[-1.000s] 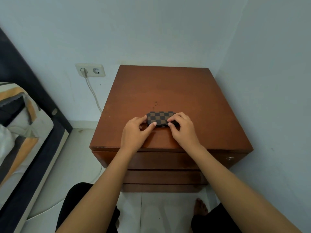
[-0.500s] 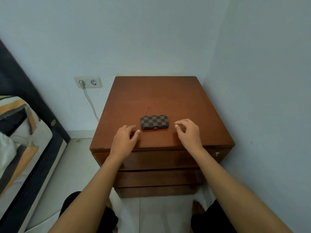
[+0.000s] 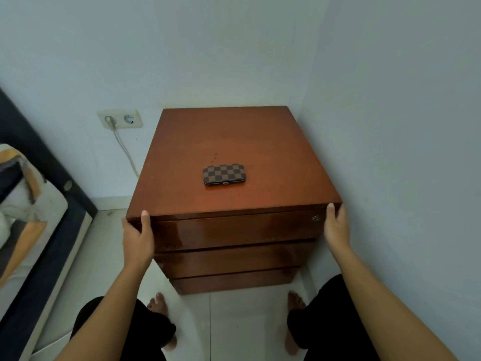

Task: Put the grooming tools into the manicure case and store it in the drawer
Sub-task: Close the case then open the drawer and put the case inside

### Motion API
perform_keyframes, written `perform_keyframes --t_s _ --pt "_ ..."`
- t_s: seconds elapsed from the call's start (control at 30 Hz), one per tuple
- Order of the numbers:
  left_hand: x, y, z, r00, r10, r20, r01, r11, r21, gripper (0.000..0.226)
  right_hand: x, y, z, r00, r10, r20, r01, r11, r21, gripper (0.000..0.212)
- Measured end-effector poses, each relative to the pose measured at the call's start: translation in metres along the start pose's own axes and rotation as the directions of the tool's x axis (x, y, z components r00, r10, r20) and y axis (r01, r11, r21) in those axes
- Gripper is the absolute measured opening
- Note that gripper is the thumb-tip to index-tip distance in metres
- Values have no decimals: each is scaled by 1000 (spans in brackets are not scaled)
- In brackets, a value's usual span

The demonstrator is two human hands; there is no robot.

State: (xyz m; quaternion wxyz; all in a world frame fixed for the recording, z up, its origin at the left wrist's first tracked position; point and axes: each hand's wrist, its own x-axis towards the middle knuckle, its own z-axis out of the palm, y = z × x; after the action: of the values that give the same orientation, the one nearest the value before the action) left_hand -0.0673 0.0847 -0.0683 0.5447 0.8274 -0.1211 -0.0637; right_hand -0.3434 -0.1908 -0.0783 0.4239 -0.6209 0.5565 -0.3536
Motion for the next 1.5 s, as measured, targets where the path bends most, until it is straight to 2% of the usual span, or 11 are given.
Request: perform_keyframes --t_s 0.13,0.33,0.47,0.7,1.0,1.17,1.27,1.37,1.5 --pt "-2 -6 0 999 -43 -23 43 999 15 64 0 1 -1 999 32 9 -32 999 27 53" --pt "-14 -5 -8 995 -71 -63 73 997 38 51 -15 0 -10 996 85 -16 -85 996 4 43" --pt "-33 -6 -19 992 -111 -63 116 991 73 52 -37 5 -25 997 76 -21 -76 997 10 40" --pt "-87 -13 -51 995 -91 -35 93 994 61 52 -86 18 -59 995 78 -62 -77 997 25 34" --pt "-137 -32 -71 992 -81 -101 86 995 46 51 -133 35 -86 991 47 -125 -38 997 67 32" --pt "-127 -30 -71 991 -79 -106 93 987 129 52 -130 33 -92 994 27 -106 -24 999 26 34" --pt "-104 -19 -68 993 15 -115 16 964 266 54 -113 22 -94 998 -30 -62 26 998 -63 37" --pt "-78 1 -59 985 138 -106 -87 917 389 51 -90 2 -87 987 -158 36 163 963 -214 41" --pt "-34 25 -33 952 305 33 -280 820 499 49 -60 -41 -52 891 -369 263 446 816 -367 45"
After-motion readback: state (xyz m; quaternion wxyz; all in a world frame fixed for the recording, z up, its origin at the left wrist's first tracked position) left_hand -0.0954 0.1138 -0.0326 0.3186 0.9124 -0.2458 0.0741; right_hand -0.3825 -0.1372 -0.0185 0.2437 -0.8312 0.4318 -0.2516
